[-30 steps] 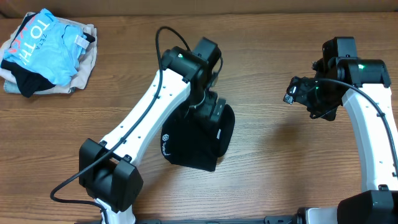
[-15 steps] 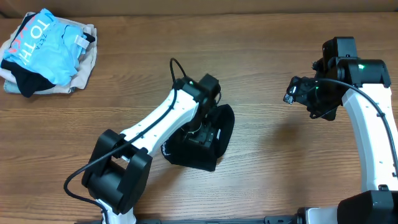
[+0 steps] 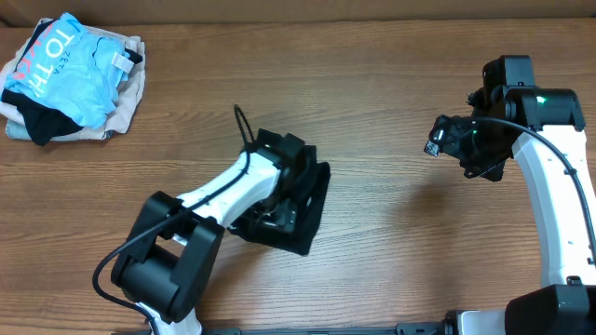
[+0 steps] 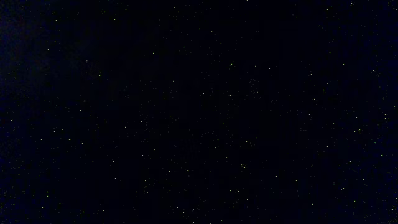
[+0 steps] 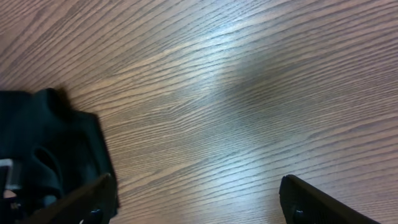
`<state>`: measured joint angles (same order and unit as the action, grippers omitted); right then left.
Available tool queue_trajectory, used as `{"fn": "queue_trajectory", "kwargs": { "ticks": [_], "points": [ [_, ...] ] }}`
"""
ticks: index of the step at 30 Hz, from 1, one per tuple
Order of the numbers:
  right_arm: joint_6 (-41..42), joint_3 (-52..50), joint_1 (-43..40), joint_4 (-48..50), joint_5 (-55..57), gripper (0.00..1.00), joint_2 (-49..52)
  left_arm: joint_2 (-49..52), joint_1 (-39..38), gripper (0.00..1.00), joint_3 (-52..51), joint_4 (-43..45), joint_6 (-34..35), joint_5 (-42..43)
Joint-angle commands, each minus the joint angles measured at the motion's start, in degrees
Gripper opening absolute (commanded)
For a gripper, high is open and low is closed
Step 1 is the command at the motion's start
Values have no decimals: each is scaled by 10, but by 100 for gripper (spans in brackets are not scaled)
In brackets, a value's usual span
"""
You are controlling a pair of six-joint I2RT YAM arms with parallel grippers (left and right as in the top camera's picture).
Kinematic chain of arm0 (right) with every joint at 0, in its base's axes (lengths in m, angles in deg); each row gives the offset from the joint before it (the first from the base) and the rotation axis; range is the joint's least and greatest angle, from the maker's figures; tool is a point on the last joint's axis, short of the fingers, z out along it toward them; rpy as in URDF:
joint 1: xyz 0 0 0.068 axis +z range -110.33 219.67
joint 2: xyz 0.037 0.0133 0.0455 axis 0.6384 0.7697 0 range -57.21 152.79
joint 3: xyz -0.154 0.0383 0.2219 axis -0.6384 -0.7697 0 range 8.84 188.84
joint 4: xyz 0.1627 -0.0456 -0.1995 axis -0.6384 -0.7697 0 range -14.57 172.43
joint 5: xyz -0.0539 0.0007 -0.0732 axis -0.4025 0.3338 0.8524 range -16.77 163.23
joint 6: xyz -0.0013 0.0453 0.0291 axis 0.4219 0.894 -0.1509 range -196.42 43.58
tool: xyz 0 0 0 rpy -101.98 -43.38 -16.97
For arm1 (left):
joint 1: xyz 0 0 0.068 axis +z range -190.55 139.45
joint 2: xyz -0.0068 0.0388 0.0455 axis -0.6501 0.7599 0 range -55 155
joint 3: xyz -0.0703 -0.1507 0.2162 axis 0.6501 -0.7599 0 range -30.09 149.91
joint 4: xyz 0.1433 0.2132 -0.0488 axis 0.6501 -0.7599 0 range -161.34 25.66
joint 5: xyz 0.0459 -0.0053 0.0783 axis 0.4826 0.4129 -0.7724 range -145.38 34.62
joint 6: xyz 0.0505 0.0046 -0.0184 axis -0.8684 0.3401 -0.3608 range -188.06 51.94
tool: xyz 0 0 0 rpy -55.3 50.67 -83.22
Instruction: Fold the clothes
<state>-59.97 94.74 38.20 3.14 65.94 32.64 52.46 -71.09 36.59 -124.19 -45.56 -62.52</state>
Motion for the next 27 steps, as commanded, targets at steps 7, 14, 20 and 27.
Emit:
{"fn": "queue_trajectory", "kwargs": {
  "ticks": [7,14,20,27],
  "points": [
    [-4,4,-2,1,-2,88,-8,10,79,100,129,-46,-46,-99],
    [-4,3,-3,7,-2,89,-8,10,52,100,301,-95,-166,27],
    [-4,3,-3,8,-2,89,-8,12,-4,100,291,-100,-170,30],
    [-4,3,-3,8,-2,89,-8,13,-41,100,186,-29,-143,-14]
  ]
}}
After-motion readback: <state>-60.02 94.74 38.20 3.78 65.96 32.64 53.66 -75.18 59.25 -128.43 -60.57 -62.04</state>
